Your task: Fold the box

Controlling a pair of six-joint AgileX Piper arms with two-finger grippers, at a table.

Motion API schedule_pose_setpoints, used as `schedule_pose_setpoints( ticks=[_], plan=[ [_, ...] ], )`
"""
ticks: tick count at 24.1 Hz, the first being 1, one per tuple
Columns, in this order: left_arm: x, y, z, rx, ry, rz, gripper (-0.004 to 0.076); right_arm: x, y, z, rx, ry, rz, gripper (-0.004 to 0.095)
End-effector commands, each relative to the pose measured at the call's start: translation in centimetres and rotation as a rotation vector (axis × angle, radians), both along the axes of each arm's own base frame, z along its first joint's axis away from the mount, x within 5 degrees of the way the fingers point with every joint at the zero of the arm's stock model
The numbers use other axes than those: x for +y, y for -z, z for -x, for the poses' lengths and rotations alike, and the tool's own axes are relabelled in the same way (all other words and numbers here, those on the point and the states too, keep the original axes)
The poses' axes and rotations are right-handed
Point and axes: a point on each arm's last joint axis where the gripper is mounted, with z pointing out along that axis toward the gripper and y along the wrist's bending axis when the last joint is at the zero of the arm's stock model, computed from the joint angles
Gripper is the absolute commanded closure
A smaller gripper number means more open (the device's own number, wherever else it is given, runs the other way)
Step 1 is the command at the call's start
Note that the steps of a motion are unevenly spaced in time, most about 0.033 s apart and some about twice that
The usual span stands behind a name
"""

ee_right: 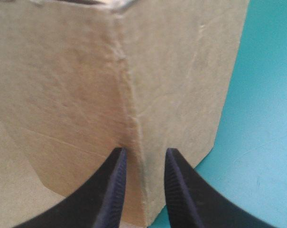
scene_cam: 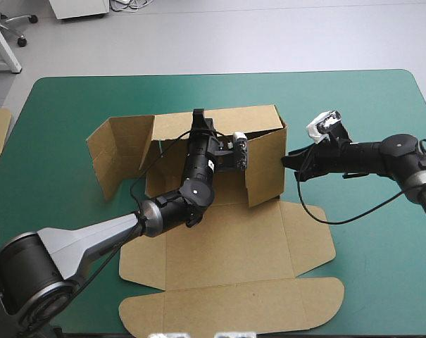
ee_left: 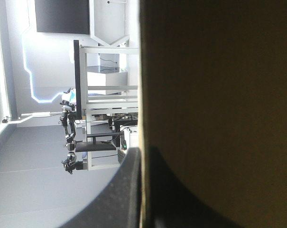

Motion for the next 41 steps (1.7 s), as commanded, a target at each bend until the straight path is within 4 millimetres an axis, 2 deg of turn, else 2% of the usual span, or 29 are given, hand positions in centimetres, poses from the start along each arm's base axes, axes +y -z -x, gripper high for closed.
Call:
schedule_pose_setpoints(
  ticks=[1, 2, 4, 5, 9, 12, 20, 30, 34, 41],
  plan=[
    [0.4, -2.1, 0.2, -0.052, -0.016, 0.055, 0.0738, 0.3, -2.3, 0.6, -0.081, -0.025, -0.044, 0.0535],
    [0.3, -2.1, 0.2, -0.051, -0.014, 0.055, 0.0738, 0.3, -2.2, 0.5, -0.087, -0.025, -0.043, 0.0446],
    [0.3, -2.1, 0.2, -0.051, -0.014, 0.055, 0.0738, 0.3, -1.8, 0.1, -0.084, -0.003, -0.045, 0.0335],
    [0.3, -2.1, 0.2, -0.051, -0.014, 0.055, 0.0738, 0.6, -1.6, -0.1, -0.082, 0.001, -0.042, 0.0312],
    [0.3, -2.1, 0.2, -0.052, -0.012, 0.05, 0.0738, 2.9, -0.3, -0.5, -0.091, -0.03, 0.07, 0.0321],
    [0.3, -2.1, 0.2, -0.051, -0.007, 0.046, 0.0738, 3.6, -0.1, -0.5, -0.092, 0.0, 0.112, 0.0357],
    [-0.2, -3.6, 0.0, -0.073, 0.013, 0.087, 0.0738, 3.8, -0.3, -0.7, -0.078, 0.053, 0.091, 0.0376],
    [-0.4, -3.9, -0.1, -0.08, 0.021, 0.079, 0.0738, 3.8, -0.4, -1.0, -0.103, 0.089, 0.095, 0.0377],
    [-0.4, -4.6, -0.2, -0.098, 0.019, 0.081, 0.0738, 3.8, -0.5, -1.0, -0.105, 0.096, 0.084, 0.0379],
    [-0.6, -4.8, -0.2, -0.097, 0.031, 0.09, 0.0737, 3.6, -2.2, -2.1, -0.191, 0.159, 0.066, 0.0379]
  ],
)
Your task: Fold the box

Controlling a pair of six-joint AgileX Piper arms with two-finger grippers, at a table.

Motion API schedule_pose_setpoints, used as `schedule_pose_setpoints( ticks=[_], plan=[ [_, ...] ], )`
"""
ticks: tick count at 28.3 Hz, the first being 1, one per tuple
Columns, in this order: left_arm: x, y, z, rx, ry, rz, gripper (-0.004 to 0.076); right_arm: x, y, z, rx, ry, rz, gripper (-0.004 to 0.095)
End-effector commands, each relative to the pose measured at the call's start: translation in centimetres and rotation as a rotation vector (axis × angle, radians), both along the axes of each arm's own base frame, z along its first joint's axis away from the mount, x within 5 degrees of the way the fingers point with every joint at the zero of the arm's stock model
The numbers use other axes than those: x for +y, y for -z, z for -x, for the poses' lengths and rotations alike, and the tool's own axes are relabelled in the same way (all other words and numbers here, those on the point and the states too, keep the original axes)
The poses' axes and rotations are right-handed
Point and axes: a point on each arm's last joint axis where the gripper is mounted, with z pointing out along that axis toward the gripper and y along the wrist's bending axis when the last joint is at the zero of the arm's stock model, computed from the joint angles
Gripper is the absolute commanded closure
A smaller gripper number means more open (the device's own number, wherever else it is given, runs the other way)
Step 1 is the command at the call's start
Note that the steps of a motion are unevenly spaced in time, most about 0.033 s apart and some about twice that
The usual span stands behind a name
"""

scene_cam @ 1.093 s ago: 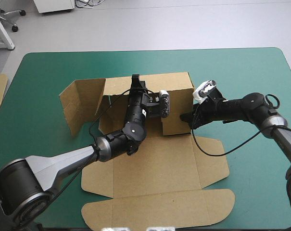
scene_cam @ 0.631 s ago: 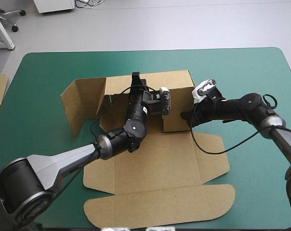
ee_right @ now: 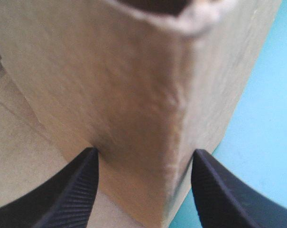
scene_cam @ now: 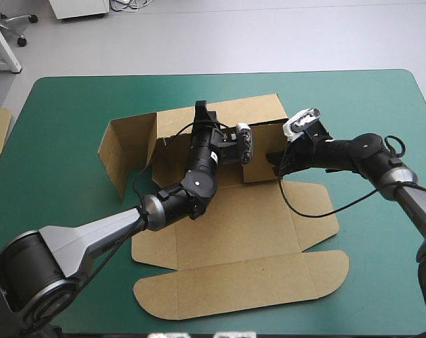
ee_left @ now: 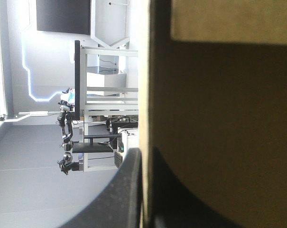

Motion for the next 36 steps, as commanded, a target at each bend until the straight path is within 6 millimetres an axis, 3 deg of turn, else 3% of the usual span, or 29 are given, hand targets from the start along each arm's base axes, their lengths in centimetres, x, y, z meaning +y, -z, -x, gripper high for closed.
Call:
schedule_pose_setpoints(
  ticks=[1, 16, 26, 36],
  plan=[
    [0.2, -3.2, 0.5, -0.09, 0.022, 0.044, 0.0737, 0.0, -3.2, -0.4, -0.116, 0.047, -0.059, 0.0379],
    [-0.2, -3.3, 0.5, -0.08, 0.062, 0.049, 0.0737, 0.0, -4.4, -1.0, -0.201, 0.079, -0.108, 0.0391],
    [-0.9, -3.8, 0.6, -0.064, 0.129, 0.082, 0.0738, 0.0, -4.4, -1.0, -0.215, 0.064, -0.092, 0.0574],
    [-1.6, -3.5, 1.0, -0.031, 0.212, 0.091, 0.0738, 0.0, -5.3, -1.3, -0.244, 0.066, -0.101, 0.0597]
  ],
)
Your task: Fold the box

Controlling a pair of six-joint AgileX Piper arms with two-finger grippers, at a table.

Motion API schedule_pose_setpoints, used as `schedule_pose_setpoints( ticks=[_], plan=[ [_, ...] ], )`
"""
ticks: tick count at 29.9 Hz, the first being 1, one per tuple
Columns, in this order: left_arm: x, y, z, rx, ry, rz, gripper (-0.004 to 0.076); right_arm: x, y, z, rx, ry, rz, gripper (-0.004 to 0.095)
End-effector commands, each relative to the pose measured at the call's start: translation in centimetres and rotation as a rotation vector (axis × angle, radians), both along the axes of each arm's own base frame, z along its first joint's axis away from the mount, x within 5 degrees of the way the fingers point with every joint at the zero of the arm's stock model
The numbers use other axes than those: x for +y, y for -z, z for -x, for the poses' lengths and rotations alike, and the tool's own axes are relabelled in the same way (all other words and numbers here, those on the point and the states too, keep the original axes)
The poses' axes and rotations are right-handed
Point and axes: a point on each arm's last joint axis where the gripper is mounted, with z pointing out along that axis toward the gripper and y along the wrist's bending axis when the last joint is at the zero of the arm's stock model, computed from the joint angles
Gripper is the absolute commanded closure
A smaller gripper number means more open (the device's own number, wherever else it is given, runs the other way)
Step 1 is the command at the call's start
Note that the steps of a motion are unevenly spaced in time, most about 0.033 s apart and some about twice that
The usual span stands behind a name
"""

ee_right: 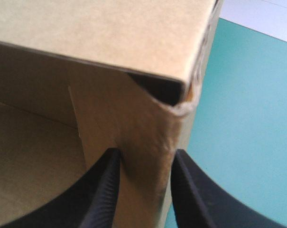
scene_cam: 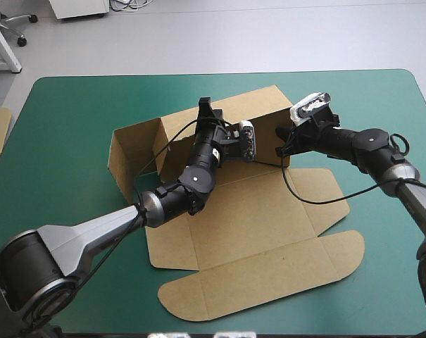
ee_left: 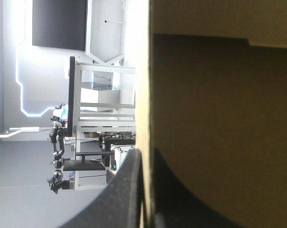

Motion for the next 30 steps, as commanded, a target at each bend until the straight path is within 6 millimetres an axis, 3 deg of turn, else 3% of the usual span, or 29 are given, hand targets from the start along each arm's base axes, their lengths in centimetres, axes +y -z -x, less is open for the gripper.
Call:
schedule_pose_setpoints(
  ticks=[1, 12, 20, 30],
  plan=[
    [-1.0, -3.1, 1.2, -0.054, 0.131, 0.062, 0.0738, 0.6, -3.7, 0.4, -0.088, -0.035, -0.074, 0.06],
    [-1.7, -3.0, 1.9, -0.05, 0.165, 0.059, 0.0738, 1.1, -4.0, -0.8, -0.099, -0.082, -0.073, 0.0637],
    [-1.8, -3.0, 1.9, -0.046, 0.173, 0.058, 0.0738, 1.6, -3.9, -0.2, -0.083, -0.165, -0.081, 0.094],
    [-1.6, -3.2, 1.9, -0.056, 0.154, 0.06, 0.071, 1.6, -4.0, -0.2, -0.056, -0.147, -0.127, 0.094]
  ],
)
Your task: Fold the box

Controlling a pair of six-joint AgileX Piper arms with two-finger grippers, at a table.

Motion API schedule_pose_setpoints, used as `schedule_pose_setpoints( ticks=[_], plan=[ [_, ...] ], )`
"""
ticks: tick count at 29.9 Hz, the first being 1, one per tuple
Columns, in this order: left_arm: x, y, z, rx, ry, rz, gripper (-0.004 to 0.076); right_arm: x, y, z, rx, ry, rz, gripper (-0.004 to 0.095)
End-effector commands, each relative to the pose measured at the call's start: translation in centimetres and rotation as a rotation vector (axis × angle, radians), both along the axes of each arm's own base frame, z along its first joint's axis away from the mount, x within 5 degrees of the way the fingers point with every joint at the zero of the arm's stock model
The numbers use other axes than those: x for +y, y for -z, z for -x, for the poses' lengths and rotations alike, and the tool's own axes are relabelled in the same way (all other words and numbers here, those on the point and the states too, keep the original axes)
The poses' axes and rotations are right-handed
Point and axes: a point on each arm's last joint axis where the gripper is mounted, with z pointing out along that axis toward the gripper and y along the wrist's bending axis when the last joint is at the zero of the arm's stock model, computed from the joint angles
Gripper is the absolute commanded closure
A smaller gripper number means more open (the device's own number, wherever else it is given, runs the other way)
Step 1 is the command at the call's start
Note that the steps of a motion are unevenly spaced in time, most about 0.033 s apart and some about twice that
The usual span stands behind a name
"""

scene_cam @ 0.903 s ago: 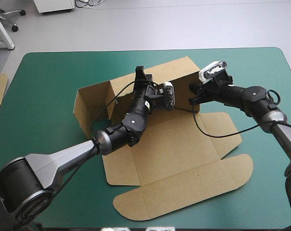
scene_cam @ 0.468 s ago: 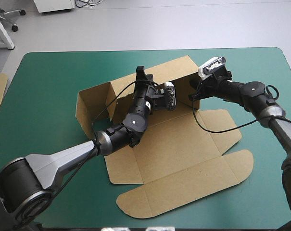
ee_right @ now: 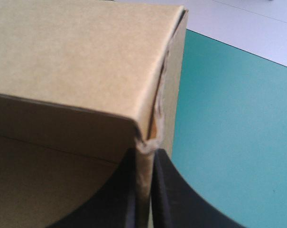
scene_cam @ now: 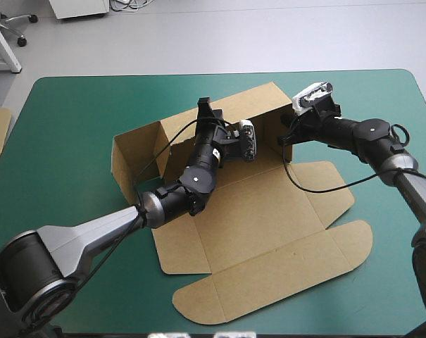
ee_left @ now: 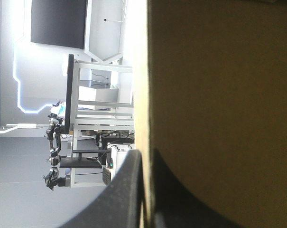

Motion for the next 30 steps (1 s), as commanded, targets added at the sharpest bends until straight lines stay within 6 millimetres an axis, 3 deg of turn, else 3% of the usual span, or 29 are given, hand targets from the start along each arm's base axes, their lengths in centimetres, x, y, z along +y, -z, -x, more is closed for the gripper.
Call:
schedule_pose_setpoints(
  ticks=[1, 5, 9, 13, 20, 25, 30],
  plan=[
    [-1.3, -3.2, 1.7, -0.068, 0.155, 0.041, 0.0678, 1.7, -3.3, 1.7, -0.027, -0.138, -0.113, 0.094],
    [-0.9, -4.1, 2.0, -0.087, 0.148, 0.058, 0.0506, 1.5, -3.3, 1.4, -0.02, -0.083, -0.131, 0.094],
    [-1.4, -5.5, 3.9, -0.129, 0.14, 0.076, 0.0403, 1.2, -3.3, 1.1, -0.011, -0.035, -0.148, 0.094],
    [-2.0, -6.6, 6.0, -0.168, 0.13, 0.092, 0.0402, 0.9, -3.3, 0.9, -0.009, 0.009, -0.157, 0.094],
    [-1.4, -8.1, 7.6, -0.116, 0.146, 0.18, 0.0405, -0.2, -3.0, 0.5, 0.015, 0.1, -0.137, 0.094],
    [0.1, -10.2, 8.3, -0.142, 0.146, 0.237, 0.0443, -2.2, -2.8, 0.1, 0.06, 0.196, -0.17, 0.094],
    [3.3, -13.1, 7.8, -0.214, 0.115, 0.282, 0.0479, -3.2, -2.5, 0.2, 0.119, 0.239, -0.17, 0.094]
  ],
)
